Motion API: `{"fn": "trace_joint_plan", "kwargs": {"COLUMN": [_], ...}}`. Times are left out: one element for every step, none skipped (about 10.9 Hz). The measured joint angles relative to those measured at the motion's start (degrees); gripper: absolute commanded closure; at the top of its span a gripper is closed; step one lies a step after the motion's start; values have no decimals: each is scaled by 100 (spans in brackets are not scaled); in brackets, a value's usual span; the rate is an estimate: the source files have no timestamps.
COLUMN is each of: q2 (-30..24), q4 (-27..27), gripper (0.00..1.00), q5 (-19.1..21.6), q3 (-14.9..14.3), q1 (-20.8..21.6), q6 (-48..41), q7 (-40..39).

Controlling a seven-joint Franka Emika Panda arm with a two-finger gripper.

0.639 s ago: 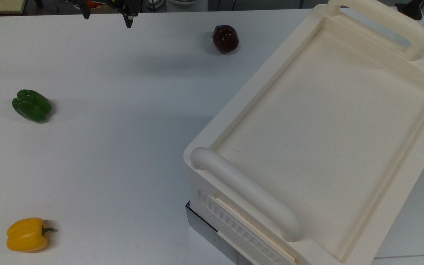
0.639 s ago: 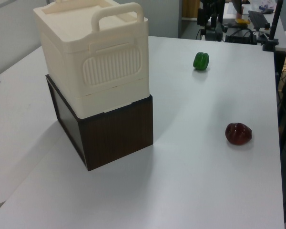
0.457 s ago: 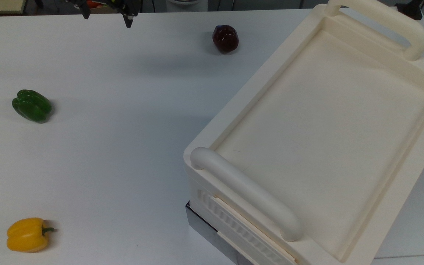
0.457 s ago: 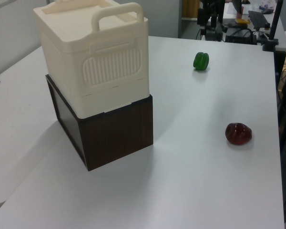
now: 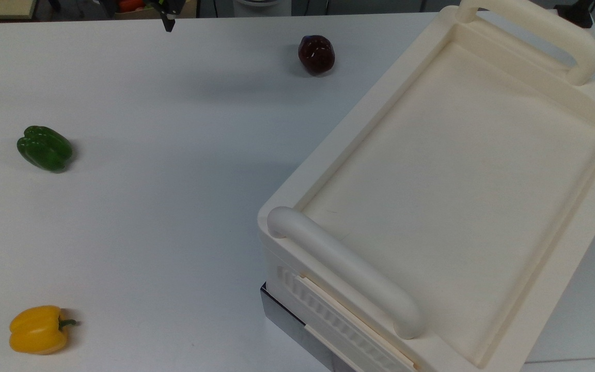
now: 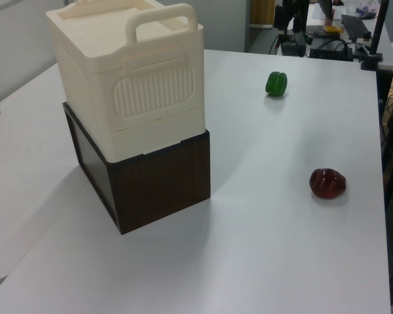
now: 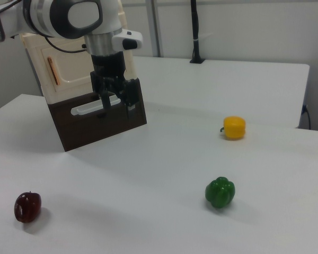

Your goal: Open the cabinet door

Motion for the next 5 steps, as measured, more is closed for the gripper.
{"fn": "trace_joint_plan", "kwargs": {"q2": [0,0,1,5,11], "q4": [0,0,-2,-7,-14], "gripper": [0,0,0,0,0], "q5": [0,1,6,9,14], "q3": [0,0,0,0,0], "q1": [0,3,11,24,38], "q6": [0,0,0,0,0], "q7": [-85,-115,-133,-158,-173]}}
